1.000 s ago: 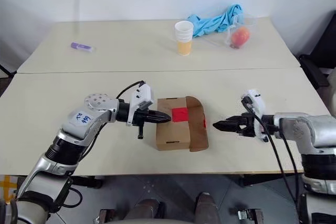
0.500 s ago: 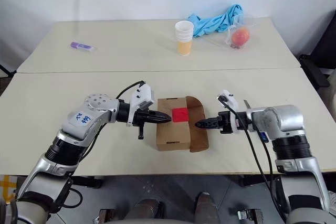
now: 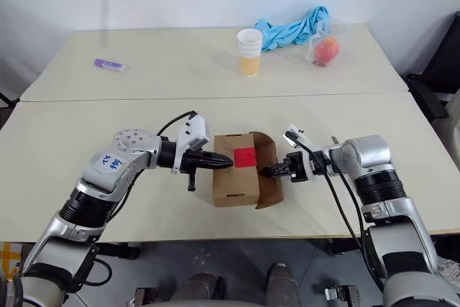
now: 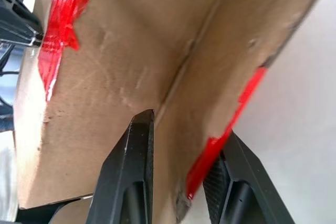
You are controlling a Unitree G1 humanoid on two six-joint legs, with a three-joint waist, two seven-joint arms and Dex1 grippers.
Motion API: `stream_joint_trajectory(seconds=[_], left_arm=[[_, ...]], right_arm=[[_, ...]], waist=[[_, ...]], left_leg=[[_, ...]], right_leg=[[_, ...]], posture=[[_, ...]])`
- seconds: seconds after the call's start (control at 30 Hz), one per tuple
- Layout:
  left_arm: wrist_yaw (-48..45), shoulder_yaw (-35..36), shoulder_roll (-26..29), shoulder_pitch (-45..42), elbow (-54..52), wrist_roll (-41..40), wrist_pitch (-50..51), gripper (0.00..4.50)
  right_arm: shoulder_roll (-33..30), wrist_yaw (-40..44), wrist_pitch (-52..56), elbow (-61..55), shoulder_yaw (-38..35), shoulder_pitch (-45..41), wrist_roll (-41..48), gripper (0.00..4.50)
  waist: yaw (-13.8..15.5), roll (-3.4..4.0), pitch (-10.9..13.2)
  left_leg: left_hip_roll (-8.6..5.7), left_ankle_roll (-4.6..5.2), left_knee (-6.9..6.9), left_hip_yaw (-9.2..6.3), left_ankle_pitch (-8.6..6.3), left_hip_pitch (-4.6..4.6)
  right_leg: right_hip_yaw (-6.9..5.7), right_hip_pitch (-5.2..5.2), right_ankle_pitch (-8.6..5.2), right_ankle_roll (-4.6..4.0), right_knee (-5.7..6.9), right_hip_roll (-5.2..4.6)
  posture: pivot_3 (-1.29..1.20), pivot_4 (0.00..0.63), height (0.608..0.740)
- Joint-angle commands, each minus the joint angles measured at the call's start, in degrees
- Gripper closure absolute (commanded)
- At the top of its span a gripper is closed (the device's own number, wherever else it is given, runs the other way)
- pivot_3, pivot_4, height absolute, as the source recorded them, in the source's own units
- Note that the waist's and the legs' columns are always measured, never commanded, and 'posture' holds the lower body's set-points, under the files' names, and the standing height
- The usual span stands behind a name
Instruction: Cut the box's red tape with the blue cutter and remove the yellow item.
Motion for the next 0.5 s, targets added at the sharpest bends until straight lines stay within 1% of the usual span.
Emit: stream_joint_trajectory(seconds=[0.03,0.1,0.2,0.27,0.33,0.4,0.5], left_arm=[[0.27,-1.56,1.14,1.68,1.28,1.70,1.33,4.50],[-0.70,-1.54,2.20,1.91,1.28,1.50,1.34,4.50],[-2.56,-1.96,3.59,2.10,1.05,1.01,1.89,4.50],[-2.43,-2.13,3.24,2.08,1.36,1.18,1.45,4.50],[-0.56,-2.74,0.55,2.00,2.97,2.10,-0.54,4.50],[0.98,-3.43,-2.08,1.94,4.40,3.00,-2.34,4.50],[2.79,-5.59,-7.28,0.97,6.93,4.52,-5.34,4.50]], right_arm=[[0.97,0.78,0.89,0.56,4.66,1.50,-1.54,3.90],[0.83,-0.41,1.29,0.77,4.14,1.17,-2.28,4.48],[-0.02,-2.80,1.51,1.22,3.14,-0.02,-3.72,4.48],[-0.97,-3.68,2.29,1.21,2.26,-1.10,-3.99,4.48],[-3.24,-4.34,4.42,0.27,1.40,-2.82,-3.99,4.48],[-5.22,-4.42,6.27,-1.06,1.13,-3.79,-3.54,4.48],[-8.99,-4.62,9.89,-3.93,0.18,-4.93,-2.22,4.48]], waist=[[-0.07,-0.10,-0.09],[-0.07,-0.52,-0.36],[0.00,-0.67,-0.45],[0.01,-0.65,-0.44],[0.19,-0.57,-0.39],[1.06,-0.37,-0.31],[2.31,-0.34,-0.29]], left_leg=[[0.00,0.00,0.00,0.00,0.00,0.01],[0.04,-0.04,-0.01,-0.01,-0.02,0.07],[0.01,-0.04,0.01,-0.04,-0.01,0.17],[0.01,-0.03,0.00,-0.04,-0.02,0.32],[0.00,-0.02,-0.02,-0.05,-0.02,0.36],[-0.10,0.03,-0.02,-0.07,-0.02,0.35],[-0.16,0.07,0.00,-0.22,-0.02,0.27]], right_leg=[[0.00,0.00,0.00,0.00,0.01,0.00],[0.00,0.03,-0.01,-0.02,0.01,0.04],[-0.01,0.17,0.03,-0.08,-0.01,0.02],[0.00,0.30,0.03,-0.09,-0.05,0.01],[0.00,0.36,0.03,-0.09,-0.07,0.01],[0.00,0.39,0.03,-0.08,-0.10,-0.07],[-0.06,0.43,0.05,-0.07,-0.25,-0.08]], posture=[[0.00,0.150,0.740],[0.00,0.150,0.740],[0.00,0.150,0.740],[0.00,0.150,0.740],[0.00,0.150,0.740],[0.00,0.150,0.740],[0.00,0.150,0.740]])
